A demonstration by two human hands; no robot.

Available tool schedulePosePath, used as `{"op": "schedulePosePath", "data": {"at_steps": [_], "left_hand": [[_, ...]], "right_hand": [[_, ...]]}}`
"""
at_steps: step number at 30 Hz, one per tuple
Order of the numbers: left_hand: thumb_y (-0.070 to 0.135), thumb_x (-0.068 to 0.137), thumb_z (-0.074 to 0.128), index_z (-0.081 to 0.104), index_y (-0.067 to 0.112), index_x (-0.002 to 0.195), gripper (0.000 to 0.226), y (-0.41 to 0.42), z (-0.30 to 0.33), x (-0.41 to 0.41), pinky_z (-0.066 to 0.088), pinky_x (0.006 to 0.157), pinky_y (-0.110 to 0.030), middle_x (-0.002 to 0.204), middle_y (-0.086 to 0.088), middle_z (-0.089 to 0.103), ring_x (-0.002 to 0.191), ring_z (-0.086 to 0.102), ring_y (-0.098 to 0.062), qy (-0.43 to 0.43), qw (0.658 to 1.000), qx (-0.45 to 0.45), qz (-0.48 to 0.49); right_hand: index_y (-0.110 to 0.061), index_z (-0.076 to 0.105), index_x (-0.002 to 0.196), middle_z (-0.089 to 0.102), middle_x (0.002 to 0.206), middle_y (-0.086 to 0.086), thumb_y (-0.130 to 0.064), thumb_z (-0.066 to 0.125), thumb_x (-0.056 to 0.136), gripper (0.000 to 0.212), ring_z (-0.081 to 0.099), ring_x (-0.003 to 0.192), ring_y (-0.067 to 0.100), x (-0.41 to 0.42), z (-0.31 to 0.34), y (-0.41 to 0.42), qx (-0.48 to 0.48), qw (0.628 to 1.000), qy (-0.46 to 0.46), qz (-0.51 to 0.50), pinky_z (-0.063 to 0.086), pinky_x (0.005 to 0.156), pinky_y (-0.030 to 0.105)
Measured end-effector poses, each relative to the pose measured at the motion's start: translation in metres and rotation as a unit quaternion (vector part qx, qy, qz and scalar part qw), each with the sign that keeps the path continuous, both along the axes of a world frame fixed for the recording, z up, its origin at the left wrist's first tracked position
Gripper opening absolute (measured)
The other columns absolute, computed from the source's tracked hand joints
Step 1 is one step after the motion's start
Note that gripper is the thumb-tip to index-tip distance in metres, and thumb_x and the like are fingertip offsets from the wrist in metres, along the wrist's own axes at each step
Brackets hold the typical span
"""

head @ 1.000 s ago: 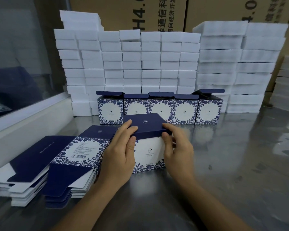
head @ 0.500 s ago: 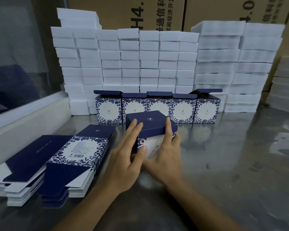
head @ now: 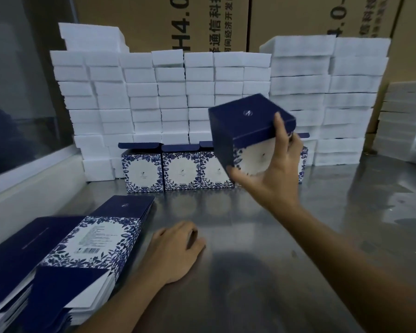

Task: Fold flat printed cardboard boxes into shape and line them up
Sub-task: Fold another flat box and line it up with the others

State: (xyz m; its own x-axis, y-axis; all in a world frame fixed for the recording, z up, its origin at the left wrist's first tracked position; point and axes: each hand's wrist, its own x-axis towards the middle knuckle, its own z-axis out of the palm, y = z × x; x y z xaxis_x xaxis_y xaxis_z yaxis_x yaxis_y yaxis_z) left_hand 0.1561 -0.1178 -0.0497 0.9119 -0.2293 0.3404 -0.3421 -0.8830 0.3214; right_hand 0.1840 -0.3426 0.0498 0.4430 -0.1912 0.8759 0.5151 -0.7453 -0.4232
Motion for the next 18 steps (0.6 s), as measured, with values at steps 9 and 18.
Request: {"op": "schedulePosePath", "data": {"at_steps": [9,18], "left_hand": [[0.064,0.092,0.039,0.044,0.041,0.103,0.025,-0.006,-0.004,0.054,0.029,0.102,-0.035,0.101,0.022,0.049,0.088,0.046,-0.005,0.003,0.999,0.01,0.046],[0.07,0.089,0.035,0.045,0.043,0.109,0.035,-0.008,-0.004,0.092,0.028,0.103,-0.037,0.104,0.024,0.041,0.107,0.051,-0.006,0.018,0.997,0.024,0.074]], "right_hand": [[-0.043,0.01,0.155,0.027,0.148,0.012,-0.061,0.077,0.059,0.118,0.04,0.131,0.033,0.077,0.052,-0.066,0.087,0.992,0.044,-0.076,0.046,0.102,0.053],[-0.053,0.004,0.151,0.019,0.156,0.017,-0.061,0.081,0.06,0.119,0.033,0.136,0.043,0.149,0.046,-0.126,0.108,0.97,0.134,-0.169,0.042,0.102,0.061]]}}
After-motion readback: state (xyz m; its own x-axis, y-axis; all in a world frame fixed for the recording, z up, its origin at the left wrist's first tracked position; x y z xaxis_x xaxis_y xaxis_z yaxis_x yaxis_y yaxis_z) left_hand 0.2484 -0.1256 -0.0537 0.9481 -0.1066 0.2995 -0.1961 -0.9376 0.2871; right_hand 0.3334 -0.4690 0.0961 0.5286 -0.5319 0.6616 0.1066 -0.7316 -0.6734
